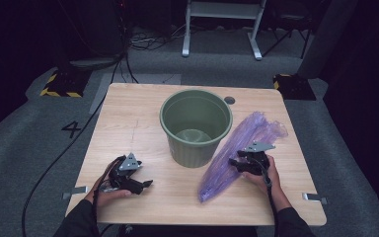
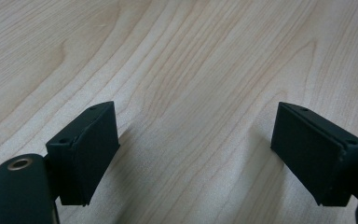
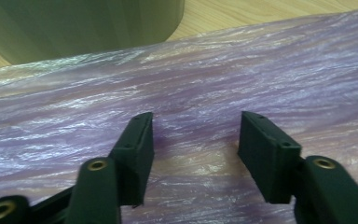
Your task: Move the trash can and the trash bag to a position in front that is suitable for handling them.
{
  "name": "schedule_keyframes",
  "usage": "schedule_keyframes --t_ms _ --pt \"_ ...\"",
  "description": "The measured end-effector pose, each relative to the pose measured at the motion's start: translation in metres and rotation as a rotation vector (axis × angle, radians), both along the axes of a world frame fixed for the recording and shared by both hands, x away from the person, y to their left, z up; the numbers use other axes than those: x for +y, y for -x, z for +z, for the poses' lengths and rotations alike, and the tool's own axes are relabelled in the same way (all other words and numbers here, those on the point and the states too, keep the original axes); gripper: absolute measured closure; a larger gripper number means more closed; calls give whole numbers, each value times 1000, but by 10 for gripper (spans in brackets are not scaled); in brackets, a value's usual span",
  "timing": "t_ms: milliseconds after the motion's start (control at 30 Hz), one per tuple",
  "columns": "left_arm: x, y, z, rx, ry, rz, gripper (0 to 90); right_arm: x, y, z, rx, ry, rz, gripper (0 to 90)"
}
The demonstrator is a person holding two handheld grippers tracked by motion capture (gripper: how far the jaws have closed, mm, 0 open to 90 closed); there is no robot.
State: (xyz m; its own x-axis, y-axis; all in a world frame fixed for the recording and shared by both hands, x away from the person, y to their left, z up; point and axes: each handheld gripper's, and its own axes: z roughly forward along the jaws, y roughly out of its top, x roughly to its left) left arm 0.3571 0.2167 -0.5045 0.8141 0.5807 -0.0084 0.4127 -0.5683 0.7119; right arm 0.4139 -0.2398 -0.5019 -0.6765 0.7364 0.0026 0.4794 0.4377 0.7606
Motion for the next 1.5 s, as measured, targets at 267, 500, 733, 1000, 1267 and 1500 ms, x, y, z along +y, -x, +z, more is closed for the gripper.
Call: schedule_keyframes --t_ms 267,500,733,1000,1267,1500 --pt "2 4 0 -3 -1 2 147 3 -4 0 -6 -12 -22 770" --pt "2 7 0 -1 1 8 147 1 -9 0 -3 -23 -34 892" --pt "3 8 0 -2 -2 14 147 -2 -11 4 -24 -43 -22 900" --pt "4 10 0 -3 -1 15 147 -15 -11 18 -75 -95 -40 900" --pt "4 10 0 -3 -1 10 147 -22 -5 27 -114 -129 -42 900" --pt "4 9 0 0 0 4 147 -27 -5 33 -124 -180 -54 900"
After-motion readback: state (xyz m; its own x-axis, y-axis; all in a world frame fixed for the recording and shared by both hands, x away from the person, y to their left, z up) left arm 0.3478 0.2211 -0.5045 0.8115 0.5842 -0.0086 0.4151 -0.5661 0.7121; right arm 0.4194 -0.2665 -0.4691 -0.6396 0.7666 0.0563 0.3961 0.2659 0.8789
